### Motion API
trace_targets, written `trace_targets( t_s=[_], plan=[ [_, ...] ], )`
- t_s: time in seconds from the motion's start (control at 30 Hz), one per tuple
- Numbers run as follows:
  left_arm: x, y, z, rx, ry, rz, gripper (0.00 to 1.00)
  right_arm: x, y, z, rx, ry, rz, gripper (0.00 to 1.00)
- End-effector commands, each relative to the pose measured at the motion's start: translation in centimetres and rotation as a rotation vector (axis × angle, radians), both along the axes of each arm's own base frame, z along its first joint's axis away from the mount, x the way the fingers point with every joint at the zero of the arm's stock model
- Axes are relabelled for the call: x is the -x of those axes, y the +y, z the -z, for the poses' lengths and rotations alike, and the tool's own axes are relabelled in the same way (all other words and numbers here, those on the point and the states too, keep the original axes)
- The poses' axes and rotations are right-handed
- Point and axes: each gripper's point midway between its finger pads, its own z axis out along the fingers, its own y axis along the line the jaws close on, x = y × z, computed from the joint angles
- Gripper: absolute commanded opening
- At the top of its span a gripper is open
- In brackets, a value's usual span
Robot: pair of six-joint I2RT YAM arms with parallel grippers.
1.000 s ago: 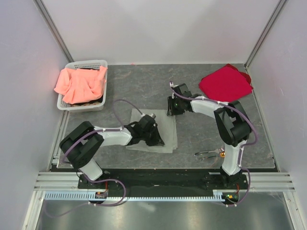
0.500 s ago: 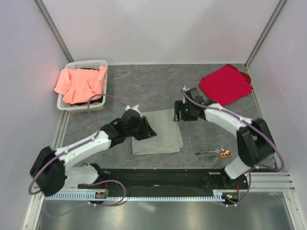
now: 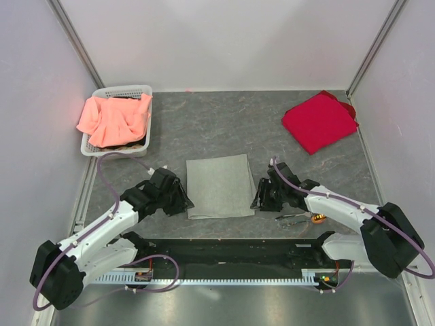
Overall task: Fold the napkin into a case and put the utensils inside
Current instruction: Rotate the square-folded napkin at the center of the board, then pick up the square-folded napkin from the center of the board.
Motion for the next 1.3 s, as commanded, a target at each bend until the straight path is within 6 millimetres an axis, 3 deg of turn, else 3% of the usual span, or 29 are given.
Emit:
trace_targets(
  t_s=[0.0, 0.17, 0.3, 0.63, 0.97, 1.1, 1.27],
  plan=[
    [1.2, 1.3, 0.9, -0.041, 0.065, -0.051, 0.5, -0.1, 1.5, -0.3, -0.076, -0.02, 0.062, 0.5],
    [1.4, 1.3, 1.2, -0.016, 0.049, -0.06, 0.5, 0.0, 2.1, -0.7, -0.132, -0.041, 0.105, 0.5],
    [1.3, 0.3, 1.4, 0.055, 0.038, -0.065, 0.48, 0.1, 2.2, -0.1, -0.146, -0.027, 0.123, 0.5],
    [1.7, 0.2, 3.2, 0.098, 0.048, -0.094, 0.47, 1.1, 2.0, 1.3, -0.135, 0.008, 0.166, 0.42],
    [1.6, -0.2, 1.7, 0.166, -0.005, -0.104, 0.49, 1.2, 1.8, 1.9, -0.145, 0.023, 0.235, 0.42],
    [1.7, -0.2, 1.4, 0.175, -0.007, -0.106, 0.49, 1.3, 1.8, 2.0, -0.163, 0.034, 0.272, 0.33],
    [1.6, -0.2, 1.1, 0.17, -0.015, -0.1, 0.5, 1.6, 1.9, 2.6, -0.185, 0.069, 0.303, 0.31]
  ],
)
